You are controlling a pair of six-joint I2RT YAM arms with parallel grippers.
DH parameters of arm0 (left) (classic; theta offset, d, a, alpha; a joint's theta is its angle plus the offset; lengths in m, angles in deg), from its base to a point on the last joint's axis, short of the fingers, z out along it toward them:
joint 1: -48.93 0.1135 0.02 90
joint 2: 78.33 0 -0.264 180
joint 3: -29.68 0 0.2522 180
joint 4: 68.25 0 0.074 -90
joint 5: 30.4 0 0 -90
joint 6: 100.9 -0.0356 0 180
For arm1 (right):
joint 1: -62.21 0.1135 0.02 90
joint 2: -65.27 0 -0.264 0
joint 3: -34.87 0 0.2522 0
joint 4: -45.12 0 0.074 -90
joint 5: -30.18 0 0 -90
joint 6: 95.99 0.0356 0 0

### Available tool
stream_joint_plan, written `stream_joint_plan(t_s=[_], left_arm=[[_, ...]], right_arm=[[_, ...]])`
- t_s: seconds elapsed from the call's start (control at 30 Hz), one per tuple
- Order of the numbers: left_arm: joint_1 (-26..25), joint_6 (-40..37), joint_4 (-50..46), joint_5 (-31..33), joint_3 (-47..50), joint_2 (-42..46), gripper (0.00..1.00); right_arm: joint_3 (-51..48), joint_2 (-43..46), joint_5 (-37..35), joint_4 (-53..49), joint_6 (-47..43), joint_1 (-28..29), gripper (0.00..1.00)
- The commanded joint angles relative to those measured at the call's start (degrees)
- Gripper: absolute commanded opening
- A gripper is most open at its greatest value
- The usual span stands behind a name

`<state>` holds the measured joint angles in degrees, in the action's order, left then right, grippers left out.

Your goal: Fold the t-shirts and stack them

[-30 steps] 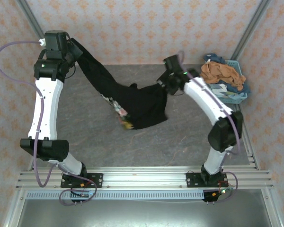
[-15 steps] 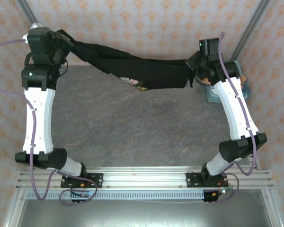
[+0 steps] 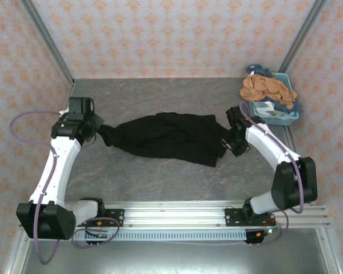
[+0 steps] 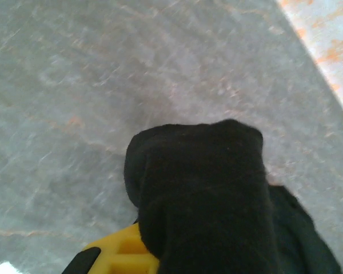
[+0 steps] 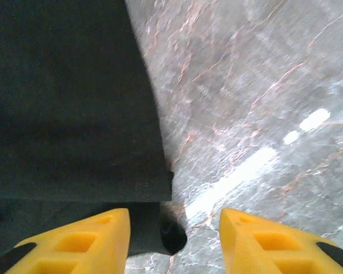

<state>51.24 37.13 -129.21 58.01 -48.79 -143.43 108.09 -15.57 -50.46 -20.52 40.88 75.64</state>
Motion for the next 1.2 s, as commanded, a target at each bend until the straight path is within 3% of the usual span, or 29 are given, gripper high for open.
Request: stream_joint_plan(t_s=[0.0, 0.13, 0.3, 0.57, 1.0, 1.17], left_arm=[[0.24, -0.22, -1.31, 2.02, 0.78, 3.99, 0.00], [0.07, 0.13, -1.85, 2.56, 1.24, 4.28, 0.00], [-0.27, -0.35, -2.57, 3.93, 0.09, 3.22, 0.00], [-1.51, -0.48, -2.17, 4.16, -1.31, 1.37, 0.00], [-1.60, -0.44, -1.76, 3.87, -0.87, 1.89, 0.00], [-1.60, -0.48, -1.23, 3.53, -0.46, 1.91, 0.00]], right_arm=[[-0.89, 5.02, -4.94, -1.06, 0.45, -0.51, 0.51], [-7.89, 9.48, 4.05, 0.44, 5.41, 1.17, 0.53], [-13.41, 10.55, 9.33, 4.97, 8.38, 8.77, 0.54], [-10.93, 0.38, 7.04, 9.38, 6.92, 15.22, 0.57], [-13.03, -6.08, 6.54, 13.16, 6.36, 15.57, 0.45], [-13.43, -8.44, 6.35, 16.35, 7.53, 15.58, 0.28]])
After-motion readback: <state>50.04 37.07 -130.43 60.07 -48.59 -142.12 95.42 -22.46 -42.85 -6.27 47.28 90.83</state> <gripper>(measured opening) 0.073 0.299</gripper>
